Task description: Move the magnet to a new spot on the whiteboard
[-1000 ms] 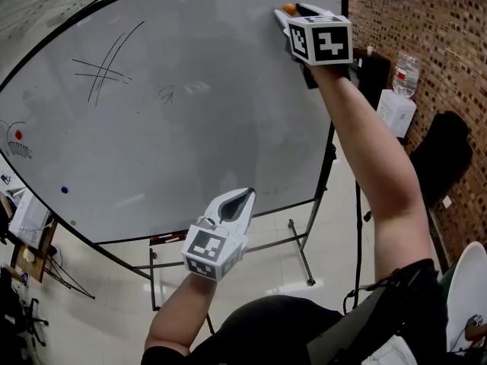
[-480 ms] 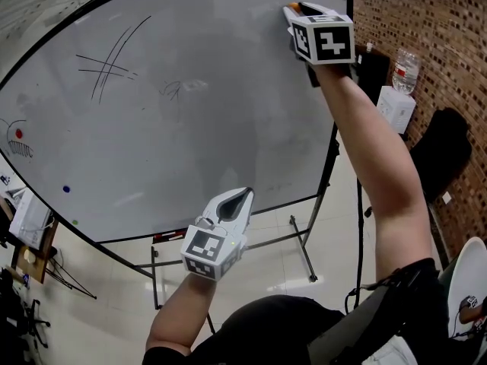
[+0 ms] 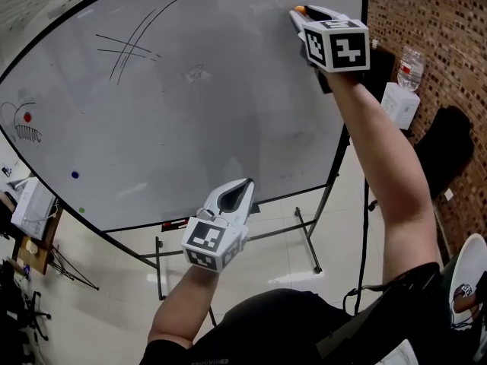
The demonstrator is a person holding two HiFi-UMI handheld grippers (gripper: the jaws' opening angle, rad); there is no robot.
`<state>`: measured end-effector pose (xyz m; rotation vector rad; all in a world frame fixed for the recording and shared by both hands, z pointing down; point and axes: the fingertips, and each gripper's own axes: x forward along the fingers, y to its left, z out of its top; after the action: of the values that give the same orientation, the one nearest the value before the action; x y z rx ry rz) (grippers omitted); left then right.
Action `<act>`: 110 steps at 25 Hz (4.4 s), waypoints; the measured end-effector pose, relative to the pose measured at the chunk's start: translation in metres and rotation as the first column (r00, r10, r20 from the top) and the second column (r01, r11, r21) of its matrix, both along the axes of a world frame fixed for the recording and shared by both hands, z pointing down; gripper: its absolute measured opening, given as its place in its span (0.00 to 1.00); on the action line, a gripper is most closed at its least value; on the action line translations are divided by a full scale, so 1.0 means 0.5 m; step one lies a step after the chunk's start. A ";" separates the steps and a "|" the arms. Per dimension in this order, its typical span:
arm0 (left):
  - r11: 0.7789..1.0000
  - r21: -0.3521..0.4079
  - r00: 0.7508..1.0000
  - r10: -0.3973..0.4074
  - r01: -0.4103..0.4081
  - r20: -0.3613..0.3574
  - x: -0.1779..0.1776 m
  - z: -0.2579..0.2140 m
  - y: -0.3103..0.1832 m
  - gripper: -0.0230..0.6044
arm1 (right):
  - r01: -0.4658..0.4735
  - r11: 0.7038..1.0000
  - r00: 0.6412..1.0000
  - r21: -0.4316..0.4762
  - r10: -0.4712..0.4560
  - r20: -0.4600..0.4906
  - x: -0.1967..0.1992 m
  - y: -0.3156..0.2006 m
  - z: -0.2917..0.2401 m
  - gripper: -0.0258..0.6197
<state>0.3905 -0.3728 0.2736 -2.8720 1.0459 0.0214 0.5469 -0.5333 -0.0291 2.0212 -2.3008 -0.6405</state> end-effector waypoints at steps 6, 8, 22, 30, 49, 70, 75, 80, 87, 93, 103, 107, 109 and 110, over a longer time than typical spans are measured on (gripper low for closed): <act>0.999 -0.006 0.999 -0.053 0.053 0.004 -0.102 0.014 0.017 0.06 | 0.061 0.998 0.998 -0.013 -0.061 -0.011 -0.104 0.045 0.051 0.20; 0.997 -0.016 0.997 -0.071 0.071 -0.006 -0.140 0.015 0.017 0.06 | 0.094 0.995 0.996 -0.024 -0.094 -0.004 -0.142 0.062 0.072 0.20; 0.984 -0.091 0.986 -0.158 0.153 -0.053 -0.386 0.071 0.038 0.06 | 0.373 0.915 0.927 -0.157 -0.359 0.110 -0.396 0.275 0.380 0.20; 0.982 -0.098 0.982 -0.172 0.164 -0.075 -0.466 0.082 0.079 0.06 | 0.442 0.868 0.893 -0.226 -0.401 0.205 -0.484 0.410 0.583 0.20; 0.982 -0.114 0.985 -0.158 0.149 -0.072 -0.558 0.137 0.154 0.06 | 0.426 0.844 0.892 -0.324 -0.332 0.307 -0.601 0.525 0.774 0.20; 0.983 -0.102 0.985 -0.162 0.154 -0.068 -0.561 0.174 0.214 0.06 | 0.439 0.824 0.892 -0.359 -0.350 0.286 -0.625 0.581 0.795 0.20; 0.976 -0.110 0.976 -0.200 0.190 -0.087 -0.567 0.167 0.229 0.06 | 0.476 0.811 0.875 -0.341 -0.398 0.274 -0.633 0.610 0.786 0.20; 0.963 -0.133 0.966 -0.247 0.235 -0.081 -0.571 0.176 0.272 0.06 | 0.516 0.775 0.853 -0.364 -0.427 0.300 -0.638 0.645 0.812 0.20; 0.939 -0.155 0.947 -0.317 0.305 -0.054 -0.572 0.189 0.365 0.06 | 0.582 0.727 0.812 -0.364 -0.494 0.310 -0.648 0.712 0.812 0.20; 0.916 -0.181 0.926 -0.373 0.358 -0.056 -0.572 0.188 0.452 0.06 | 0.631 0.673 0.776 -0.386 -0.549 0.311 -0.662 0.773 0.833 0.20; 0.870 -0.168 0.880 -0.475 0.463 -0.034 -0.701 0.211 0.493 0.06 | 0.709 0.612 0.702 -0.350 -0.655 0.279 -0.806 0.802 0.813 0.20; 0.871 -0.140 0.873 -0.483 0.471 -0.063 -0.802 0.194 0.453 0.06 | 0.704 0.629 0.707 -0.330 -0.664 0.245 -0.905 0.754 0.792 0.20; 0.878 -0.122 0.880 -0.472 0.463 -0.052 -0.861 0.189 0.436 0.06 | 0.699 0.637 0.712 -0.325 -0.659 0.241 -0.971 0.729 0.787 0.20; 0.881 -0.116 0.884 -0.465 0.458 -0.044 -0.893 0.187 0.430 0.06 | 0.697 0.640 0.715 -0.322 -0.657 0.240 -1.008 0.720 0.784 0.20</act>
<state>-0.0562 -0.1579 0.3672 -2.6374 1.7688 0.0398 0.0428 -0.1733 0.3630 0.9855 -2.9392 -0.0262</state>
